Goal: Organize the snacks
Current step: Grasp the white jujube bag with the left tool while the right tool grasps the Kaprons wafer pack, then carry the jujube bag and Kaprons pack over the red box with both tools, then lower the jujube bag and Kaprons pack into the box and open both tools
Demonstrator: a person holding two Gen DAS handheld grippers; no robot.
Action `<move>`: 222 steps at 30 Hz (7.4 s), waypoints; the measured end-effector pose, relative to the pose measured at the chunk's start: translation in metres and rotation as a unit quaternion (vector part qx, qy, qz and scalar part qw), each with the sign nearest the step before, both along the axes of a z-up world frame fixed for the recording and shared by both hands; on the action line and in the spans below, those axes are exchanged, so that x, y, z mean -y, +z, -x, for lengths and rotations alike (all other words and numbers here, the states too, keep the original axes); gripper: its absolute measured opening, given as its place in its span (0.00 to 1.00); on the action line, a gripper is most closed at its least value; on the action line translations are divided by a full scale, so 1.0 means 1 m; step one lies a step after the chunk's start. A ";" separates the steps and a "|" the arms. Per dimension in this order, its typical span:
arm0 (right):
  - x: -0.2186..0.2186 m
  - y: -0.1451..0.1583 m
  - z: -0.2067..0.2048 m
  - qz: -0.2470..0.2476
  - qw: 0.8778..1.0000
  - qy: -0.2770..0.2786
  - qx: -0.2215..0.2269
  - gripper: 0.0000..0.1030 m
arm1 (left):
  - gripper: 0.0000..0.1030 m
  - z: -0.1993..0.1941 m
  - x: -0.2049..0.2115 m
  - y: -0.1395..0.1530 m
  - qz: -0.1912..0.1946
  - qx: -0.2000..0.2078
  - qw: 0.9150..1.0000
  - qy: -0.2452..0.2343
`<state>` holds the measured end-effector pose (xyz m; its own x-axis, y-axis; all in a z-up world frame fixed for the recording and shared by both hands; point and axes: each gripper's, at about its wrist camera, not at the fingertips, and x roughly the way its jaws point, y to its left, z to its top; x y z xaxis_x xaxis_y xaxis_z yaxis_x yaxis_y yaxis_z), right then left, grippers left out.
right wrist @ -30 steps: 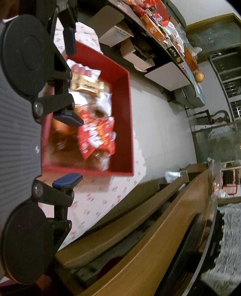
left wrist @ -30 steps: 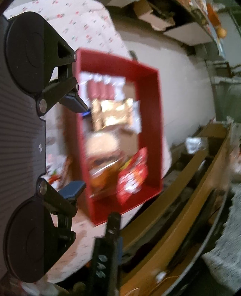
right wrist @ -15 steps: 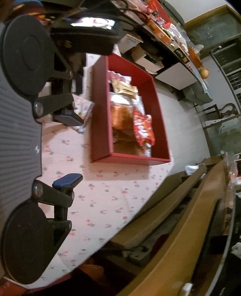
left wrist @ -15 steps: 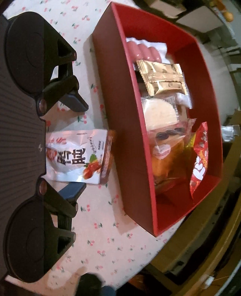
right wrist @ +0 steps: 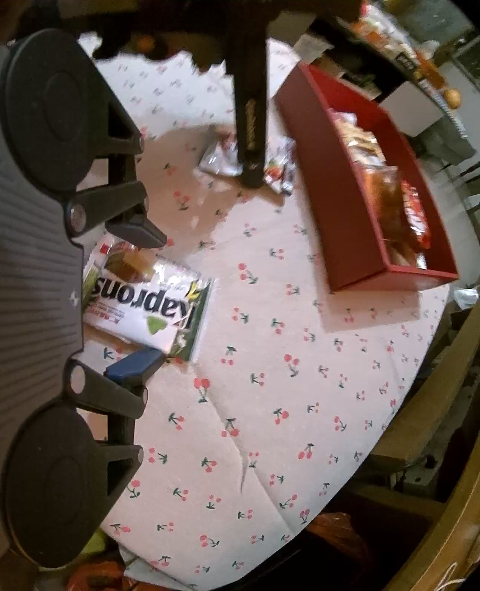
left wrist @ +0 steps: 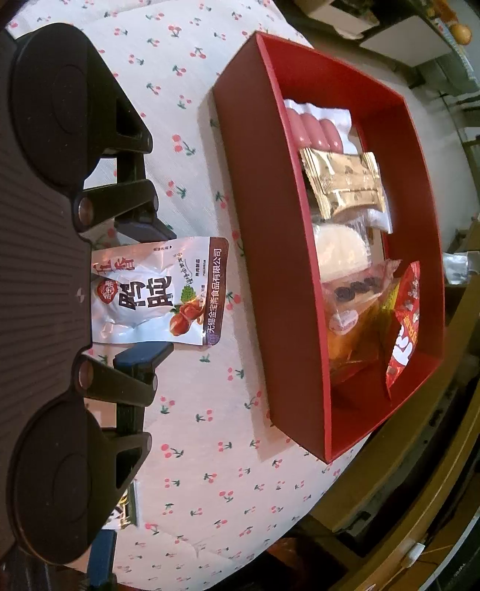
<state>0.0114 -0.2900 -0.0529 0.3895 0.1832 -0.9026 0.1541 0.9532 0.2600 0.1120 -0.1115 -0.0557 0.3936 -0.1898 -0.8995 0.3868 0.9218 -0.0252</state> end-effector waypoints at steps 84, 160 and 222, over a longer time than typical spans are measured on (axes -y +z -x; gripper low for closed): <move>-0.064 0.078 -0.144 0.053 0.985 0.051 0.159 0.68 | 0.54 -0.051 -0.050 0.076 0.038 0.094 0.990 0.096; -0.073 0.047 -0.223 0.089 0.982 0.062 0.155 0.67 | 0.56 -0.116 -0.043 0.042 0.018 0.057 0.987 0.149; -0.064 0.054 -0.216 0.047 0.987 0.059 0.144 0.69 | 0.77 -0.105 -0.051 0.052 -0.001 0.072 0.984 0.165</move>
